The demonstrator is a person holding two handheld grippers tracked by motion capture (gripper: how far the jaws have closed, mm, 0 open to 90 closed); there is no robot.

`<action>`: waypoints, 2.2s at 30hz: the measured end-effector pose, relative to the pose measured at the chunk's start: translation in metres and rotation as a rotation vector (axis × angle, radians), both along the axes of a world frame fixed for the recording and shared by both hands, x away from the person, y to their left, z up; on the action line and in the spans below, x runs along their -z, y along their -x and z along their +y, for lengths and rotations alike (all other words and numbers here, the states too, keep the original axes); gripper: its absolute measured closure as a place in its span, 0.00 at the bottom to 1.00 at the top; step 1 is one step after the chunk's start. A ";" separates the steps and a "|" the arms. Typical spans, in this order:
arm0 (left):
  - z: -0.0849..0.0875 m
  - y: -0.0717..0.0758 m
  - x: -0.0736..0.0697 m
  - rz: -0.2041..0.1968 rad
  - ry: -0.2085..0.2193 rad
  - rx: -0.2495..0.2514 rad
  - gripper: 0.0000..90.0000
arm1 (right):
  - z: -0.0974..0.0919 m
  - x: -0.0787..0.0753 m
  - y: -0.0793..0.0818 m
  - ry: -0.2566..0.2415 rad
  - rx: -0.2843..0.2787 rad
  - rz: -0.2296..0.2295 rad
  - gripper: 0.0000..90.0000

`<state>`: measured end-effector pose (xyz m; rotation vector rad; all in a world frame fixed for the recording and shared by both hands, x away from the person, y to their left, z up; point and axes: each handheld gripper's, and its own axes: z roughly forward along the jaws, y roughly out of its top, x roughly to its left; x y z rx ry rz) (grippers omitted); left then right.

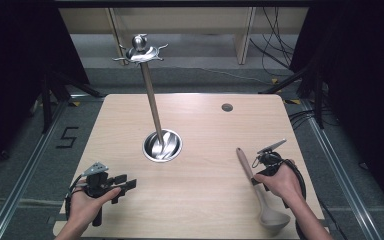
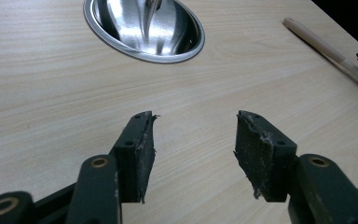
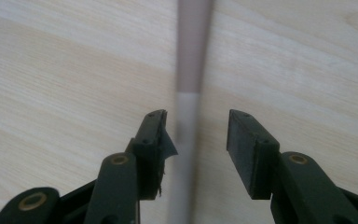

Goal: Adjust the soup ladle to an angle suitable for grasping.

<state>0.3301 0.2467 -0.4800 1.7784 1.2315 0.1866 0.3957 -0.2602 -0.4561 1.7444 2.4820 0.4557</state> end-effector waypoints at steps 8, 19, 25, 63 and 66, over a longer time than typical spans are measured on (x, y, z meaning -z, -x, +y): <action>0.002 0.000 -0.001 -0.013 0.004 -0.023 0.49 | 0.001 -0.006 -0.004 0.002 -0.031 0.073 0.76; 0.001 0.001 -0.004 -0.029 0.010 -0.012 0.44 | 0.016 -0.012 -0.036 0.009 -0.052 0.142 0.76; 0.002 0.001 -0.004 -0.026 0.008 -0.014 0.43 | 0.025 -0.006 -0.045 0.025 -0.052 0.154 0.74; -0.001 0.001 -0.002 -0.019 -0.004 -0.001 0.40 | 0.021 0.001 -0.042 0.021 0.029 0.130 0.84; -0.001 0.001 -0.001 -0.018 0.000 -0.005 0.40 | 0.016 -0.013 -0.033 -0.010 0.042 0.109 0.84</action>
